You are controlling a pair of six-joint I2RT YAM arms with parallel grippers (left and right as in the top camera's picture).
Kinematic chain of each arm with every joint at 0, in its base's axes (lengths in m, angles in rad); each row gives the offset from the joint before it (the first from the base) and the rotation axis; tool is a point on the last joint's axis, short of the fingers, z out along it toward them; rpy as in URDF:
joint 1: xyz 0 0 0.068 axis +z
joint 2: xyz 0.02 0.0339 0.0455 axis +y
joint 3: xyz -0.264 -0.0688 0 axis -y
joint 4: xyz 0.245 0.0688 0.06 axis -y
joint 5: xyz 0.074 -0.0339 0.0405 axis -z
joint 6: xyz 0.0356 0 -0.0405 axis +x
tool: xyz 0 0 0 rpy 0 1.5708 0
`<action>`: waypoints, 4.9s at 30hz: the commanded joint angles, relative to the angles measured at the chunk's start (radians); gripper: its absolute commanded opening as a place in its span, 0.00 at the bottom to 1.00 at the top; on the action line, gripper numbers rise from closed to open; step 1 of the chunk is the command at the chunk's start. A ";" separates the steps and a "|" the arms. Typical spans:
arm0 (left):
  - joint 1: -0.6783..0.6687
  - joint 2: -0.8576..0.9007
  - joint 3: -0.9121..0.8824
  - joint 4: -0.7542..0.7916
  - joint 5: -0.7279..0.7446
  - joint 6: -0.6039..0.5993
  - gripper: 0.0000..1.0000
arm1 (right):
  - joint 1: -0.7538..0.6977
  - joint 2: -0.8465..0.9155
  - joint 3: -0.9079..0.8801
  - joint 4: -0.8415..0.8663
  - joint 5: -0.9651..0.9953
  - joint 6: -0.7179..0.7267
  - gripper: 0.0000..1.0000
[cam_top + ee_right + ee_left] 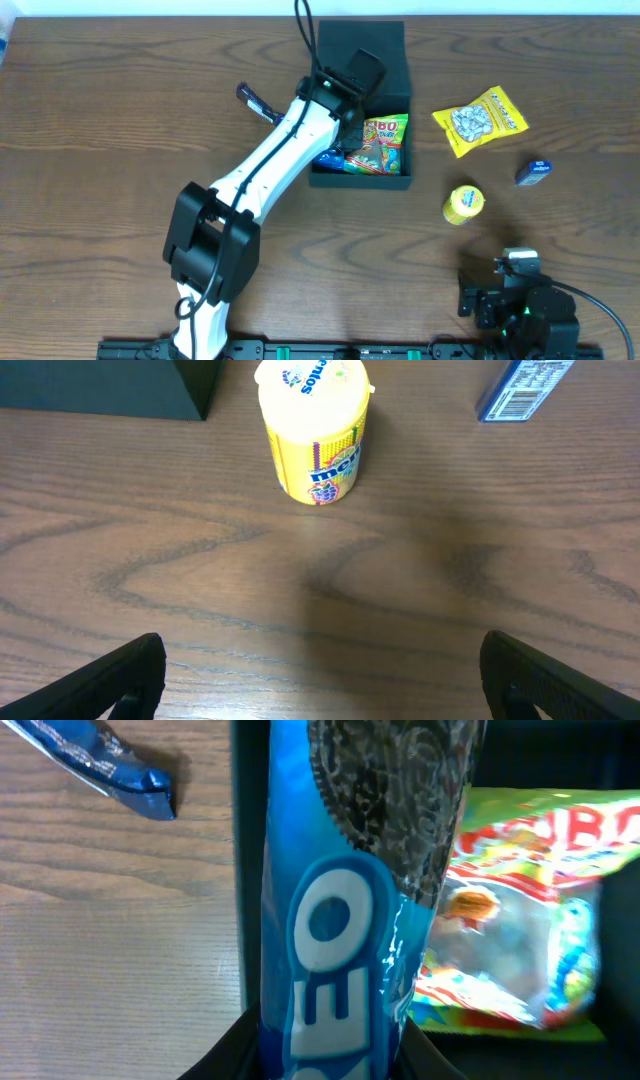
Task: Pack container
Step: 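Lift the Oreo pack and lower it into the black box, then release the Oreo pack and move the left gripper to the blue bar, then grasp the small blue-wrapped bar with the left gripper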
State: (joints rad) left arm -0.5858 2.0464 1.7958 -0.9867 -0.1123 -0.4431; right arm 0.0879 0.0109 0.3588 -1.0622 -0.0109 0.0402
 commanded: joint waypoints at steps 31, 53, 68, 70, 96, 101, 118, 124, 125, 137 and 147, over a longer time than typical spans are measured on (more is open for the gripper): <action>0.032 0.109 0.026 0.014 0.009 -0.036 0.56 | -0.008 -0.005 -0.003 -0.008 -0.001 -0.012 0.99; 0.064 -0.107 0.027 -0.064 -0.051 -0.092 0.82 | -0.008 -0.005 -0.003 -0.008 -0.001 -0.012 0.99; 0.249 -0.152 0.026 -0.088 0.080 -0.447 0.91 | -0.008 -0.005 -0.003 -0.008 -0.001 -0.012 0.99; 0.277 -0.148 0.027 -0.074 0.081 -0.506 0.91 | -0.008 -0.005 -0.003 -0.008 -0.001 -0.012 0.99; 0.441 0.185 0.060 0.158 0.270 -0.613 0.85 | -0.008 -0.005 -0.003 -0.008 -0.001 -0.012 0.99; 0.455 0.222 0.060 0.188 0.273 -0.628 0.82 | -0.008 -0.005 -0.003 -0.008 -0.001 -0.012 0.99; 0.469 0.256 0.066 0.180 0.267 -0.637 0.83 | -0.008 -0.005 -0.003 -0.008 -0.001 -0.012 0.99; 0.469 0.256 0.066 0.179 0.266 -0.637 0.84 | -0.008 -0.005 -0.003 -0.008 -0.001 -0.012 0.99; 0.469 0.256 0.066 0.179 0.266 -0.638 0.84 | -0.008 -0.005 -0.003 -0.008 -0.001 -0.012 0.99; 0.467 0.266 0.066 0.157 0.267 -0.638 0.84 | -0.008 -0.005 -0.003 -0.008 -0.001 -0.012 0.99; 0.453 0.272 0.066 0.152 0.262 -0.639 0.80 | -0.008 -0.005 -0.003 -0.008 -0.001 -0.012 0.99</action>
State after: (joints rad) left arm -0.1280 2.3005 1.8355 -0.8307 0.1577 -1.0752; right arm 0.0879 0.0109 0.3588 -1.0618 -0.0109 0.0402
